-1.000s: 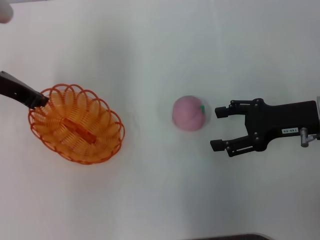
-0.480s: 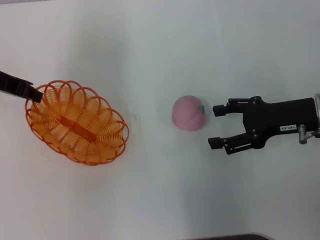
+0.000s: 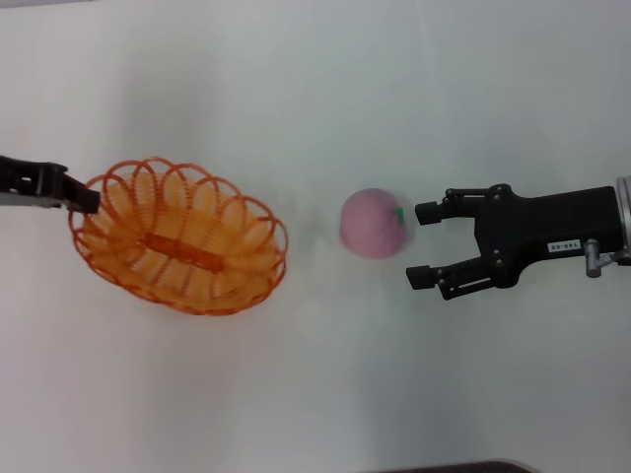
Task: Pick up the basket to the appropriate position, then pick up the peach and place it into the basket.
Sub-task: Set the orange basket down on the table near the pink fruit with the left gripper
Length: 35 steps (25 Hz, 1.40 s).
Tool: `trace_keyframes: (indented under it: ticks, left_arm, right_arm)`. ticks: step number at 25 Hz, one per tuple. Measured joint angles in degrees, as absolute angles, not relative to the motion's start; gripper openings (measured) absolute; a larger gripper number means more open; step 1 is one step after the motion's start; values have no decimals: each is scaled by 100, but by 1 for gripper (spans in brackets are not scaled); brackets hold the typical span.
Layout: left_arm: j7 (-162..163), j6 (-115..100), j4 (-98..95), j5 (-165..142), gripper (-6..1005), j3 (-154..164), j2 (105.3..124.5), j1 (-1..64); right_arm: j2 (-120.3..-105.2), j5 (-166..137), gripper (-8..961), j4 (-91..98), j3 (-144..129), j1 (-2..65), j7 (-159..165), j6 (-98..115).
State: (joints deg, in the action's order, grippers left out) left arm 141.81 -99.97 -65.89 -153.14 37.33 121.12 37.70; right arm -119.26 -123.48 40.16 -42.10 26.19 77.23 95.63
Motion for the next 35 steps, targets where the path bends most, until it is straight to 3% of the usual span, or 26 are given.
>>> trace_keyframes:
  ticks: [7,14,23,35]
  left_arm:
    - [14375,-9848,-6743,-14728,40,3559,12331,3325]
    - [14521,-9609,-6652,-14087,40,3526,12423,2918]
    - [14544,-8913,-6318,-13305,40,3968,12454,2315]
    - [14543,-8223,-6319,-13013,39,4639,12458,1973]
  right_arm:
    - [-11926,-12348,955,4017,-4210,2613,7725,9542]
    - [-11913,-12348,955,4017,-4185,2628,7726,9557]
    - [-11924,-12348,955,4016,-4165,2605,7726,9536]
    - [-11918,-12348,955,4017,-4166,2618,7725,9537]
